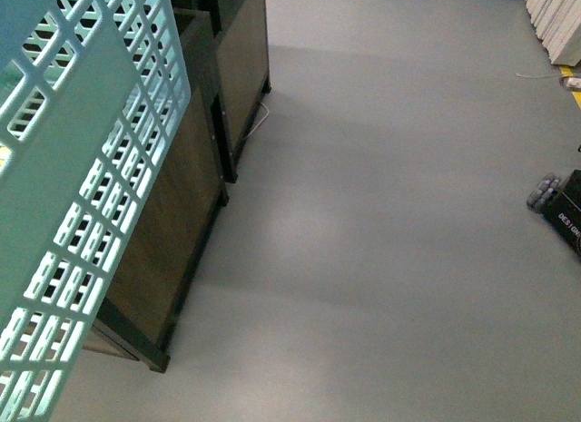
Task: Pick mango and avocado into basket
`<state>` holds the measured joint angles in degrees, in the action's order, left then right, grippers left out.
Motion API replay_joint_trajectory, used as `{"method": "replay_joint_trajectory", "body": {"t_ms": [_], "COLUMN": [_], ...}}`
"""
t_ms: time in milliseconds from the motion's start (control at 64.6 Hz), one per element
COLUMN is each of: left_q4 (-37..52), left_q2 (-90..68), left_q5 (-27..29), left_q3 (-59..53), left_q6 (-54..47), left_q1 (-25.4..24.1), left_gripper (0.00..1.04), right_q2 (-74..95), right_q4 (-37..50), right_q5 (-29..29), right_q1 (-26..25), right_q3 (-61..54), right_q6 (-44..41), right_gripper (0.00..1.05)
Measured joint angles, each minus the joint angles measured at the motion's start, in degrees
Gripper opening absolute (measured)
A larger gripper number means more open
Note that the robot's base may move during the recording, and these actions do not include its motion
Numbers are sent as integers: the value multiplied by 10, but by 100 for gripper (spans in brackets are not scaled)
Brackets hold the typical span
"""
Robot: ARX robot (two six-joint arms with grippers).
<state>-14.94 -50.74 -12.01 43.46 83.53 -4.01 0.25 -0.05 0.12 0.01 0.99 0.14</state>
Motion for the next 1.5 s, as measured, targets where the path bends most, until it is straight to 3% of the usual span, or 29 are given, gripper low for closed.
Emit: {"method": "replay_joint_trajectory", "body": {"t_ms": [1502], "left_q4": [0], "left_q2": [0], "left_q5": [0], "left_q3": [0], "left_q6": [-1], "left_q1": [-1], "left_gripper": [14], "right_q2": [0], "right_q4": [0], "right_q5": [-1], "right_q1": [0], "right_q3": [0], "right_q6": [0], "right_gripper": [96]}}
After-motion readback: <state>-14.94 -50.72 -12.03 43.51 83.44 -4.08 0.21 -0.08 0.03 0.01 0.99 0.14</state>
